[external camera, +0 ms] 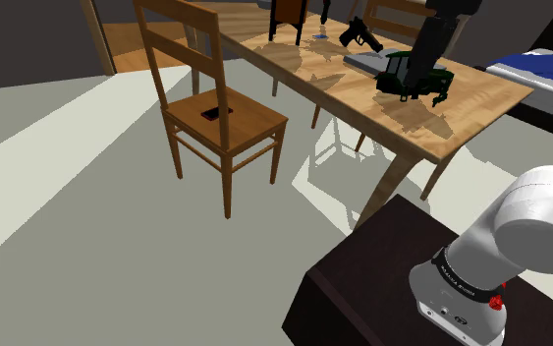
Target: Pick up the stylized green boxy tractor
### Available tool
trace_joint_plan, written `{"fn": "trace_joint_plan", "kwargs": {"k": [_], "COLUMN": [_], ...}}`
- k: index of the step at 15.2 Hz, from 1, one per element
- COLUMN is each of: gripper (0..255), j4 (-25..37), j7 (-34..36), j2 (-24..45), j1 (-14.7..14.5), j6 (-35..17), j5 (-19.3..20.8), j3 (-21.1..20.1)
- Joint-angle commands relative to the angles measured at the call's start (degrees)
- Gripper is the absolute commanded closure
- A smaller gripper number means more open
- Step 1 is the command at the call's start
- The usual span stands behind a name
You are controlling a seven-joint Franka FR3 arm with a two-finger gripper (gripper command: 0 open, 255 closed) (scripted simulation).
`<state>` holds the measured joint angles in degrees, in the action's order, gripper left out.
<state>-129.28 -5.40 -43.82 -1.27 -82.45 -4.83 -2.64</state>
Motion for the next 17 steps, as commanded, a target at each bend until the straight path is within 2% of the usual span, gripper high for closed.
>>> {"fn": "trace_joint_plan", "kwargs": {"k": [1, 9, 17], "gripper": [0, 0, 0], "j4": [0.0, -0.72, 2.45], "j7": [0.0, -10.8, -21.38], "j2": [0.0, 1.71, 7.48], "j1": [0.0, 3.25, 5.84], "j6": [0.0, -2.88, -7.0], "j5": [0.0, 7.77, 13.94], "j3": [0.0, 9.5, 19.09]}}
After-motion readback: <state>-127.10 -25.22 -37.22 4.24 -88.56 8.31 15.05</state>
